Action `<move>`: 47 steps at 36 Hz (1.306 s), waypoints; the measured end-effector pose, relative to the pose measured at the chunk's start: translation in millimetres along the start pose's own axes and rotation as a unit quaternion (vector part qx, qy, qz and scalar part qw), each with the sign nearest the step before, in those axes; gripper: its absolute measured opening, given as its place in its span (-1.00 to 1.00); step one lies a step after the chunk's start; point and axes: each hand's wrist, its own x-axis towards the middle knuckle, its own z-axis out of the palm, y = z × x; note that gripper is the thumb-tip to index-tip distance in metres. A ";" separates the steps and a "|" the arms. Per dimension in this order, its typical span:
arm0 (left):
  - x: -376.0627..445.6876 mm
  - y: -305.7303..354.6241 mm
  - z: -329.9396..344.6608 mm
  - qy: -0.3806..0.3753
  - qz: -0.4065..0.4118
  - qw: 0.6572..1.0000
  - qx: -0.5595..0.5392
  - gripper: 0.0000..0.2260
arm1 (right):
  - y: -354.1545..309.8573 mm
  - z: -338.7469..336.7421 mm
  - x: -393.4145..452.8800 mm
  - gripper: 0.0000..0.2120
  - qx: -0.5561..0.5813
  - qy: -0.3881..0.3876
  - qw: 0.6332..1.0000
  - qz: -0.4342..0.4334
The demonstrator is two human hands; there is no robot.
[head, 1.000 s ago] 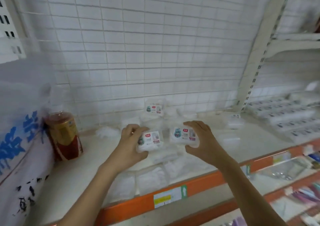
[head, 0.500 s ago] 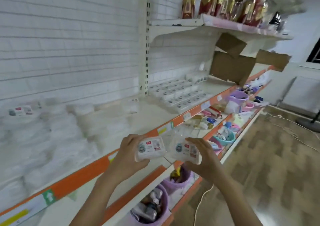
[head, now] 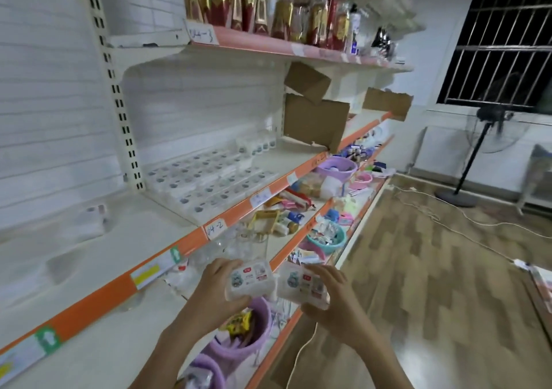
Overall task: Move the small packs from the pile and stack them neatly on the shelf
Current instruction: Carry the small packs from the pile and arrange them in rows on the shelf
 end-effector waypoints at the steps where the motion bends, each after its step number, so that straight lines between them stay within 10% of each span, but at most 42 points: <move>1: 9.9 2.0 2.8 -0.004 -0.002 1.000 -0.002 -0.42 | 5.9 -2.4 7.0 -0.32 0.000 -0.001 1.000 0.005; 30: 326.2 -60.9 -16.0 0.146 -0.135 0.973 0.120 -0.33 | 94.1 -31.5 406.1 -0.35 0.031 -0.105 0.984 -0.137; 47: 345.1 -65.4 1.8 0.206 -0.338 0.906 0.147 -0.48 | 89.1 33.8 556.6 -0.41 0.145 -0.324 0.886 -0.298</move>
